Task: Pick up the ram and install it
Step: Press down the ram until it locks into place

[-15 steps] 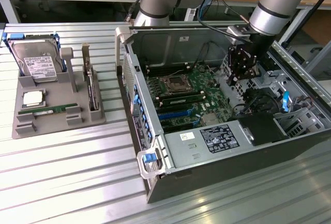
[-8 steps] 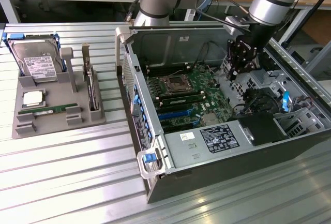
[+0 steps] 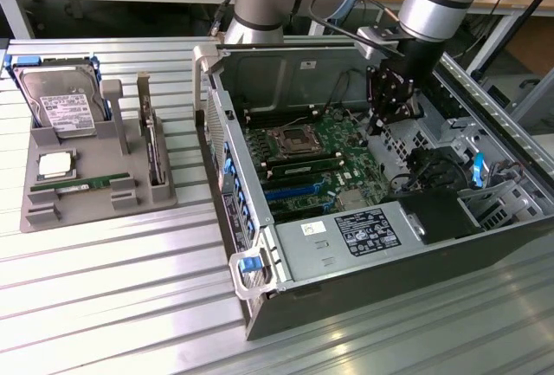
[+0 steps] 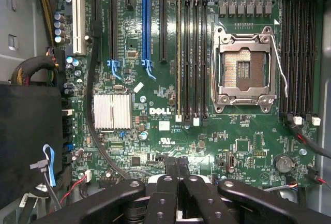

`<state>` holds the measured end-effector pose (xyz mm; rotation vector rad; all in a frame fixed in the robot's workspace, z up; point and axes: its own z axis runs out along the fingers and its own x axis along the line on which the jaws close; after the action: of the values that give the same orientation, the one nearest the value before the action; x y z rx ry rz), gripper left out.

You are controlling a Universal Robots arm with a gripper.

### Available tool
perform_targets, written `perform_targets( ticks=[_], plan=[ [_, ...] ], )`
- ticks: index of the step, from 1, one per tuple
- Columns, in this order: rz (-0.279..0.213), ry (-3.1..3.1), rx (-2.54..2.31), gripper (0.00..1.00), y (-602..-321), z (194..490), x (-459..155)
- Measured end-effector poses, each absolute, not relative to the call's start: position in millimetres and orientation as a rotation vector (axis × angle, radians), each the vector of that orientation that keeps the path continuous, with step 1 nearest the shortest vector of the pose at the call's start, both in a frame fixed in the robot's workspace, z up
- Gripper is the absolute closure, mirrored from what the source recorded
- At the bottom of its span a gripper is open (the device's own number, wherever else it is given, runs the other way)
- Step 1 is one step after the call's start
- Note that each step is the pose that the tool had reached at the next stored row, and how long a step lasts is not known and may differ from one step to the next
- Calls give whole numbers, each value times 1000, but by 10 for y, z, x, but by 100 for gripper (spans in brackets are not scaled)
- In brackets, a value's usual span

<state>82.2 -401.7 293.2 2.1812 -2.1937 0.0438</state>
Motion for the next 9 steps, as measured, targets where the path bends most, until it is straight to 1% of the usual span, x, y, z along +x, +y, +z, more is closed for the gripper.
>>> perform_targets(
  ticks=[9],
  plan=[
    [44,-2194,2181,89,-4017,2932,822]
  ],
)
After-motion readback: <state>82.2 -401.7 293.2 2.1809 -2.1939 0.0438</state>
